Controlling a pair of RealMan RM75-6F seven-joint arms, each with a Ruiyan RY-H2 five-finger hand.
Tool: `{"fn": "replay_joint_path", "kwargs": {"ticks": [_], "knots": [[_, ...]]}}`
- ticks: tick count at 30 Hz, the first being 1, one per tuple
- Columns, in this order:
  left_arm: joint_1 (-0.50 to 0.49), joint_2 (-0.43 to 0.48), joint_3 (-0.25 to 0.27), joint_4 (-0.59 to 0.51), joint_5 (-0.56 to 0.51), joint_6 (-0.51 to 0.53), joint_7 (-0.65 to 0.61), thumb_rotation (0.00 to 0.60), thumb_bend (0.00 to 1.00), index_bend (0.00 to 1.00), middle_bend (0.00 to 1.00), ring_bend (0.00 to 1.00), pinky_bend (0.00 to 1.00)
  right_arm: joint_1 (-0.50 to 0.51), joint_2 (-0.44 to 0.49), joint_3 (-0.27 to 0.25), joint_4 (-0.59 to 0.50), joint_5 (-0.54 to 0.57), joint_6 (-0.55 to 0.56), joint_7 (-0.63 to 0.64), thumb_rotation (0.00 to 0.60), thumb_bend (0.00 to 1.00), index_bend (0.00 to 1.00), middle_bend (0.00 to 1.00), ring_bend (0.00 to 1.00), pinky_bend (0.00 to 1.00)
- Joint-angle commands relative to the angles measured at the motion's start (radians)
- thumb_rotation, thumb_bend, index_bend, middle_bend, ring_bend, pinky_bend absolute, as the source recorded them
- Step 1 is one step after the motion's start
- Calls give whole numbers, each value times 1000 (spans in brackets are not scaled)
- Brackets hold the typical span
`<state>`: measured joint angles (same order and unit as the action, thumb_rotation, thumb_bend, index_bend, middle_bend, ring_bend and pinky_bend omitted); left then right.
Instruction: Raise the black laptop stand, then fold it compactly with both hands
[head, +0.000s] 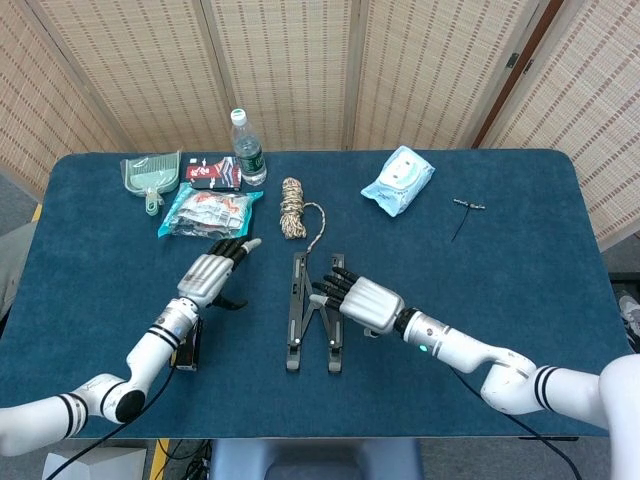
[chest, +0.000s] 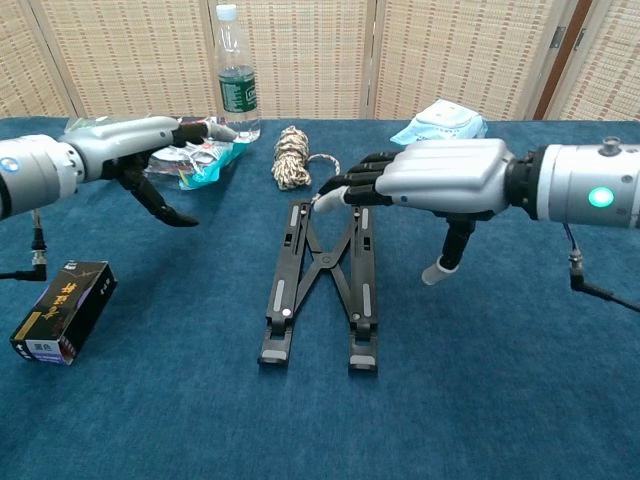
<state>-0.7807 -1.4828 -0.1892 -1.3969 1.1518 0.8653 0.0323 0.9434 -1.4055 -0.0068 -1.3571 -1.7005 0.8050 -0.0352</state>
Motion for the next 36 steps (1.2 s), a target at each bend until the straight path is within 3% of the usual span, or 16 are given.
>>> {"fn": "replay_joint_path", "kwargs": {"ticks": [1,15,36], "knots": [[31,40,7,-51,-16,38,30,600,177,42,21,17,0,90,34,-21,-26,-48,-82,75,600,29,0,0,0,0],[67,64,13,-74,-37,61,34,600,176,34,0,0,0,191,-67,-95,135,-150,-99,189,600,5,0,0,0,0],[82,51,4,-20,-38,43,-21,600,176,32,0,0,0,281,-213,-165,355,-186,-79,366,600,4,0,0,0,0]]}}
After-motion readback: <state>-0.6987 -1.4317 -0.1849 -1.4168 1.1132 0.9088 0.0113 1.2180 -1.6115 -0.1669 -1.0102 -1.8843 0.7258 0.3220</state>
